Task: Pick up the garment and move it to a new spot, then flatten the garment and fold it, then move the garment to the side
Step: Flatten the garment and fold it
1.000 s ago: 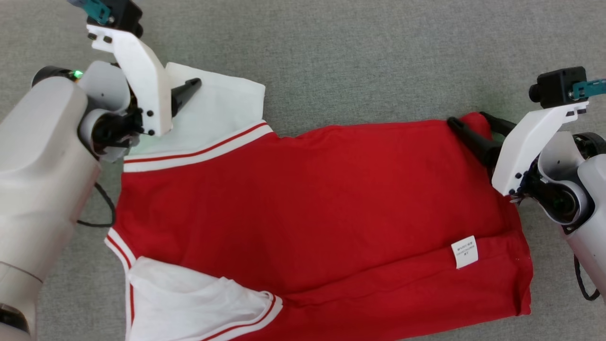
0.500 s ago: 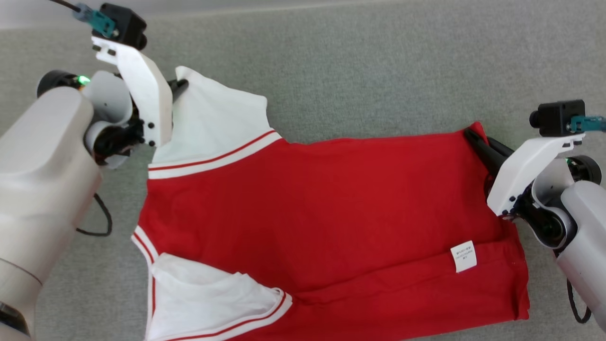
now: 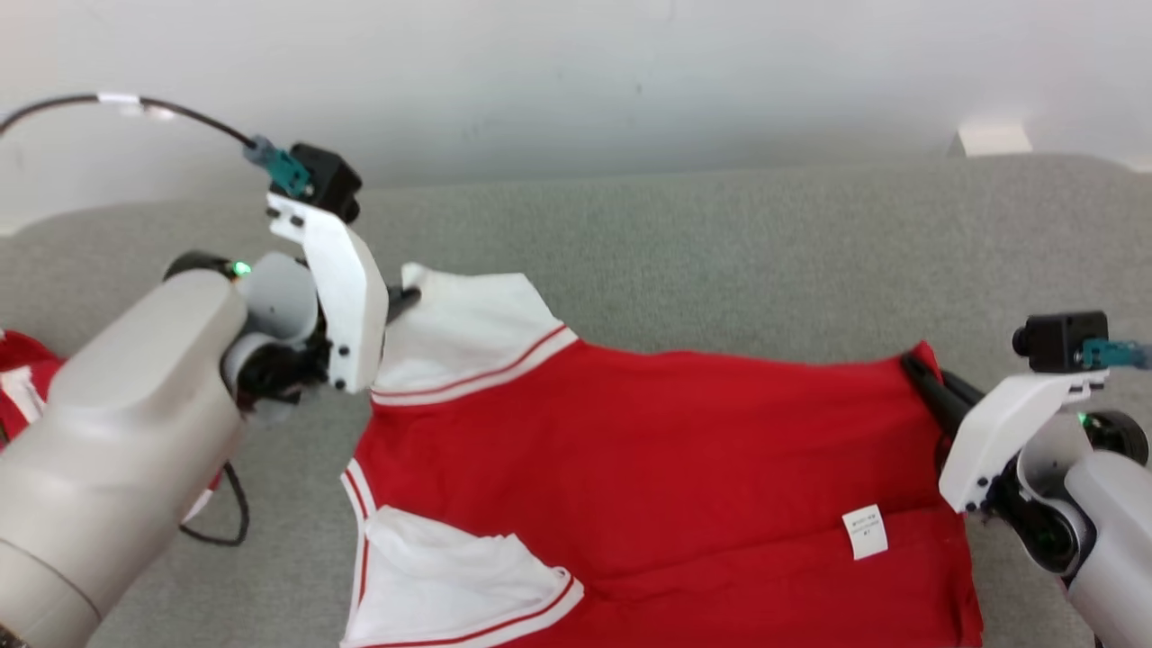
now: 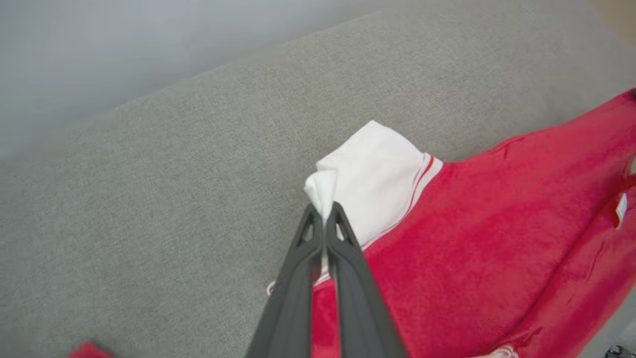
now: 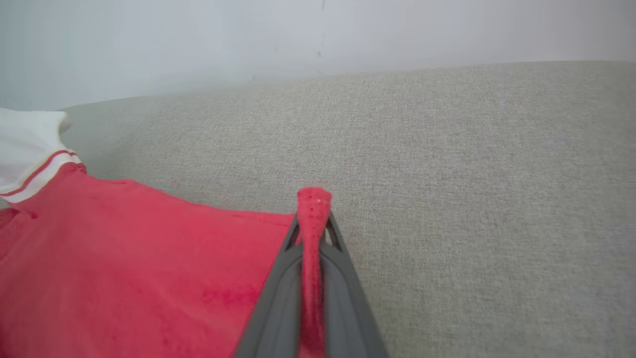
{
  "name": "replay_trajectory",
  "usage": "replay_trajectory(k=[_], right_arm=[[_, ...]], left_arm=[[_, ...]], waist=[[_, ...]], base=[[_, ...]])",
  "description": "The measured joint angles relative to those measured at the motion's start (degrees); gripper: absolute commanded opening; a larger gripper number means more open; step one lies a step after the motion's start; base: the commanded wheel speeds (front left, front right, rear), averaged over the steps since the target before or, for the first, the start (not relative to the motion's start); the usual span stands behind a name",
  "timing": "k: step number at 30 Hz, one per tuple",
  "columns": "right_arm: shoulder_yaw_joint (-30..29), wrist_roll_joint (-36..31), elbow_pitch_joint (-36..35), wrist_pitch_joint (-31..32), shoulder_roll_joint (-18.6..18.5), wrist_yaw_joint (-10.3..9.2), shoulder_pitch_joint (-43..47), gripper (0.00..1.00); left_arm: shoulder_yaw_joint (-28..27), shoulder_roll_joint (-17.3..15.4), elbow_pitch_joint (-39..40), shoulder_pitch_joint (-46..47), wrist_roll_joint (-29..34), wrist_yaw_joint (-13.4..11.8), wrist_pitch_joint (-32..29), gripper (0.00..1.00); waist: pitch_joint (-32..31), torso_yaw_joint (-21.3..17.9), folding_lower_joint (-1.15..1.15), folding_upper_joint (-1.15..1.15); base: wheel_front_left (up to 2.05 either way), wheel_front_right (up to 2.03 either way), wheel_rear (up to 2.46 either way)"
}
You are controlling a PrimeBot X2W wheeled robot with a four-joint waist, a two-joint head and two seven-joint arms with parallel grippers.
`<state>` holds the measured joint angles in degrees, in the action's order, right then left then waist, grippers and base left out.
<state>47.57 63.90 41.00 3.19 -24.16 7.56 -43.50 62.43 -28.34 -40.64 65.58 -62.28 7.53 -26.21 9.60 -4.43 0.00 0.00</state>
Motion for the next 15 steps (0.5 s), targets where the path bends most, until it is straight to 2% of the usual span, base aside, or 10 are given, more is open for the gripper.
replay_trajectory(k=[8, 15], right_arm=[[3.3, 2.1, -1.5, 1.8, -2.6, 0.00, 4.4, 0.00], [5.3, 3.7, -3.5, 3.6, -5.0, 0.00, 6.7, 0.00]], left_arm=[[4.6, -4.2, 8.1, -4.9, -6.4, 0.0, -7.3, 0.00], [6.9, -8.4, 15.9, -8.5, -10.5, 0.0, -13.7, 0.00]], waist=[[-7.6, 1.1, -0.01, 0.00], [-10.2, 2.0, -0.01, 0.00]], base=[[0.00, 0.00, 0.00], [0.00, 0.00, 0.00]])
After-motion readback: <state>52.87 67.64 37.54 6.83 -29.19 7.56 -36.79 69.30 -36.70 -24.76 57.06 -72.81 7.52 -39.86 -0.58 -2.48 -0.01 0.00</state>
